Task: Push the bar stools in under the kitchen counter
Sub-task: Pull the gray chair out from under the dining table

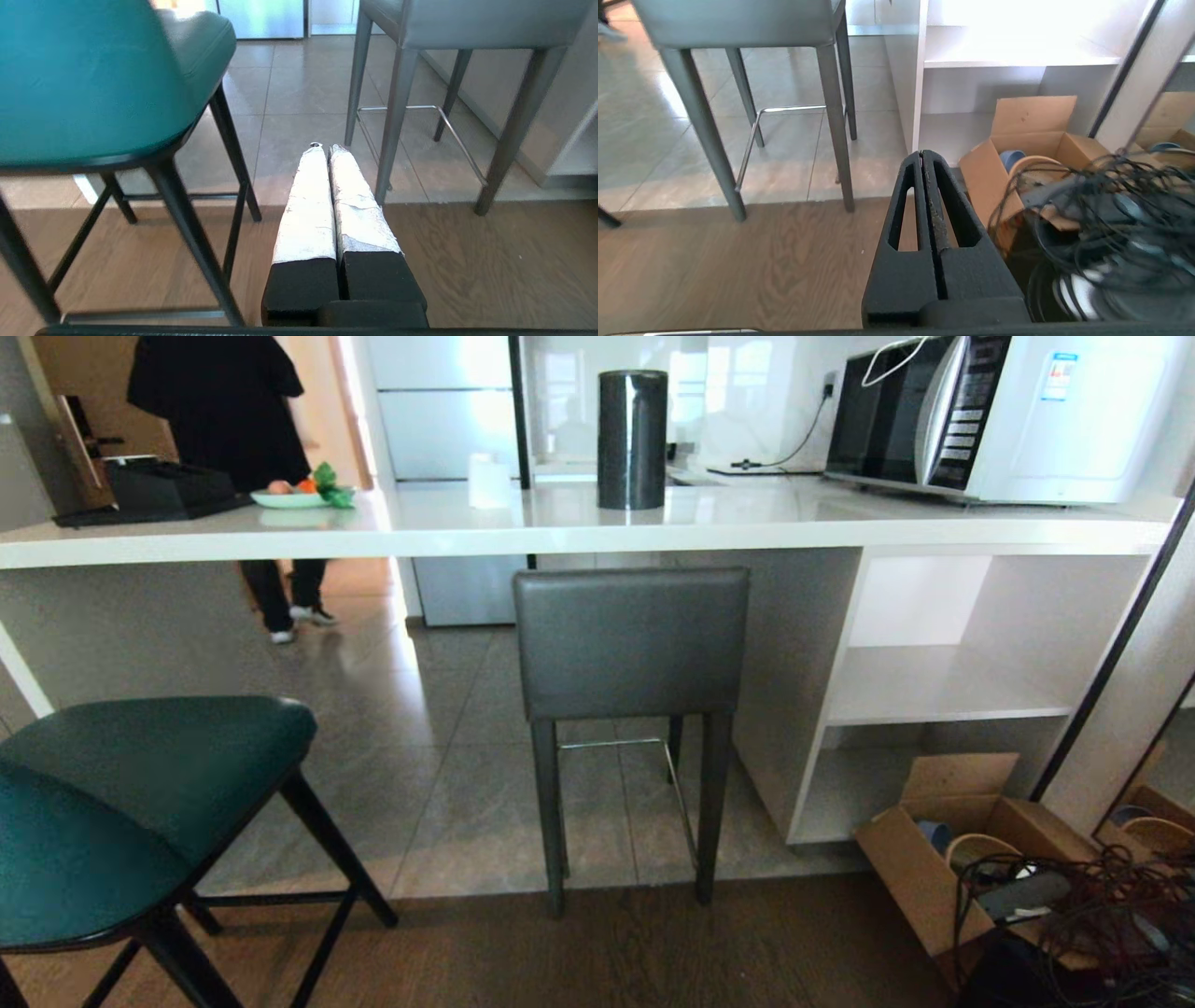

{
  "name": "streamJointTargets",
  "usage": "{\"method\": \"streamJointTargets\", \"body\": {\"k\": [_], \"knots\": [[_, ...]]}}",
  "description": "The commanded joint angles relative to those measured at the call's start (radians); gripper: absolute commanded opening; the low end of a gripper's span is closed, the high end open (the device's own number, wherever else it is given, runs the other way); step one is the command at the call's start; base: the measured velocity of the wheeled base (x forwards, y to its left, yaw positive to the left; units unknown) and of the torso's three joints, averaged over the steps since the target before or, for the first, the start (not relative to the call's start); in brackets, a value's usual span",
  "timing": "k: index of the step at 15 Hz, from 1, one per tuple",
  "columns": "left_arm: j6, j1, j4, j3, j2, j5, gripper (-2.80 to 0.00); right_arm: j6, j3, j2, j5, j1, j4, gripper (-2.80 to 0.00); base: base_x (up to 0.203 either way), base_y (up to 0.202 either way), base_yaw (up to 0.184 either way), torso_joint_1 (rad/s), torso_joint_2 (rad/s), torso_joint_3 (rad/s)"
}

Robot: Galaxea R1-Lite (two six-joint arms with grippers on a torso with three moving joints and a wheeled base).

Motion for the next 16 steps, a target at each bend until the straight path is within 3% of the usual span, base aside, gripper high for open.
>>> {"method": "streamJointTargets", "body": {"k": [1, 16], "knots": [[0.0, 0.001, 0.0, 0.003, 0.002, 0.0, -2.8, -0.001, 0.005, 0.001, 0.001, 0.0, 0.0, -2.8, 0.199, 0.0, 0.001, 0.006, 0.0, -0.002], [-0.001, 0.001, 0.0, 0.003, 0.002, 0.0, -2.8, 0.006, 0.005, 0.0, -0.002, 0.0, 0.0, -2.8, 0.194, 0.0, 0.002, 0.003, 0.0, 0.003]]}}
